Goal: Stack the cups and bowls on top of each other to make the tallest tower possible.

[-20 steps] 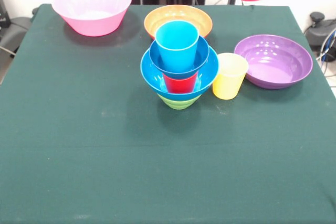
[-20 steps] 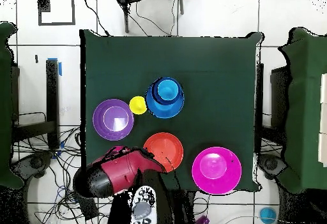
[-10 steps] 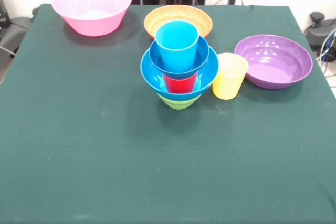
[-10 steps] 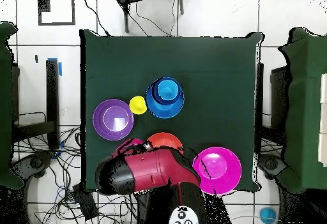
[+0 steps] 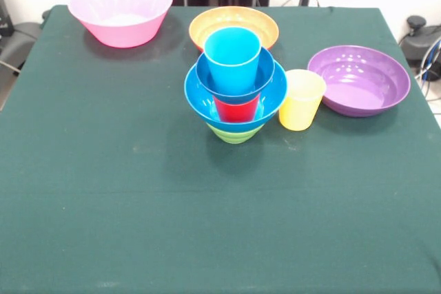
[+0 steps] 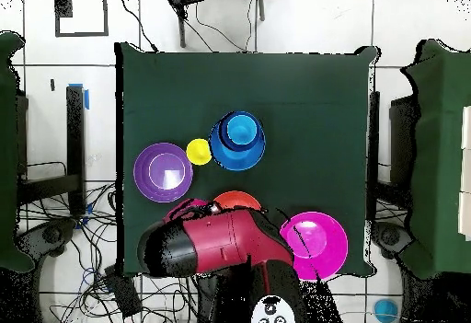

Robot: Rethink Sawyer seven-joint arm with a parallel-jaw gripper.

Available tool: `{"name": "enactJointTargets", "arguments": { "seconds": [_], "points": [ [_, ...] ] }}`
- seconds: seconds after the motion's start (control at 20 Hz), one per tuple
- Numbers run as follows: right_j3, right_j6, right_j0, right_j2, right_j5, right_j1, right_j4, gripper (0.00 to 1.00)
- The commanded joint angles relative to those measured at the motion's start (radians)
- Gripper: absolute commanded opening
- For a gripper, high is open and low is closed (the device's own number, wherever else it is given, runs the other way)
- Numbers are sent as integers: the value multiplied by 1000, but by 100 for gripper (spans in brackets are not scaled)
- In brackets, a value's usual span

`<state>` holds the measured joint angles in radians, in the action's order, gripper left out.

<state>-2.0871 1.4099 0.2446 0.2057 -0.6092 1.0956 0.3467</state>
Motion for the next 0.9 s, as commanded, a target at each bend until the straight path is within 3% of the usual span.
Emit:
{"name": "enactJointTargets", "arguments": {
  "seconds": [0.05,0.55,0.9],
  "points": [
    [28,-133,25,111,-122,-22,18,0],
    [101,-199,120,186,-216,-14,11,0],
    [155,-216,192,247,-242,-50,35,0]
  ]
}}
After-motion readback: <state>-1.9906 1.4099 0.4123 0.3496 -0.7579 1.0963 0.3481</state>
